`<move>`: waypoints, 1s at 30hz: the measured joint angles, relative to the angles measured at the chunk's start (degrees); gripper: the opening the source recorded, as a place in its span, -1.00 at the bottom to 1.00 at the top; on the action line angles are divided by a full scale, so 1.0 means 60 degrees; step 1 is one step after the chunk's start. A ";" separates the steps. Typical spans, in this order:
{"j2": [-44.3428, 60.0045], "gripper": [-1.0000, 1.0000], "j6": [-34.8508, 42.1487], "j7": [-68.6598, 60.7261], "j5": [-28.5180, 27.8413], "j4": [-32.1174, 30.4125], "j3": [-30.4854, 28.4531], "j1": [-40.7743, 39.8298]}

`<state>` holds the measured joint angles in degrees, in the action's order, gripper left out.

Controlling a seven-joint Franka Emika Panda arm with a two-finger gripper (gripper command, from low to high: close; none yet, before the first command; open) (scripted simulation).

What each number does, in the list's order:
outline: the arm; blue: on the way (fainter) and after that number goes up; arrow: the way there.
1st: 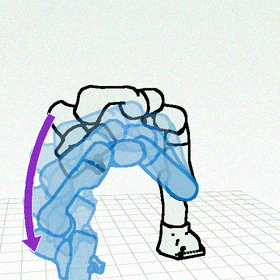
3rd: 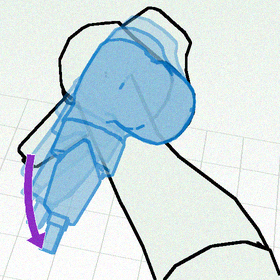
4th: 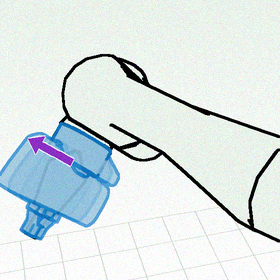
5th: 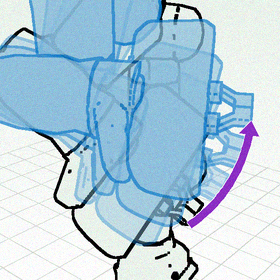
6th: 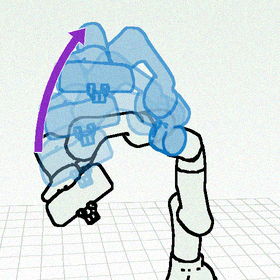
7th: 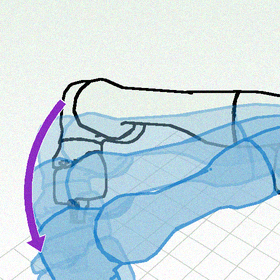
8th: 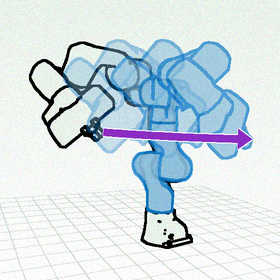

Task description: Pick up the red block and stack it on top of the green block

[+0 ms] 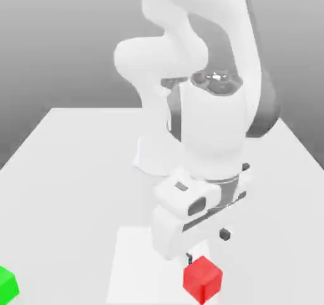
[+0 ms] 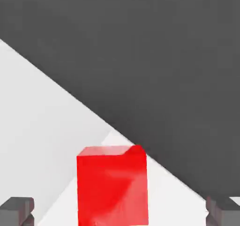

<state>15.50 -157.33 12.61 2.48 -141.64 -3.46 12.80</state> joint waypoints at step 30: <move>0.1308 -1.00 0.1949 0.2313 0.2146 0.2808 -0.3039 -0.3579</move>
<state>23.35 -145.63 26.49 15.35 -124.80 -21.70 -8.68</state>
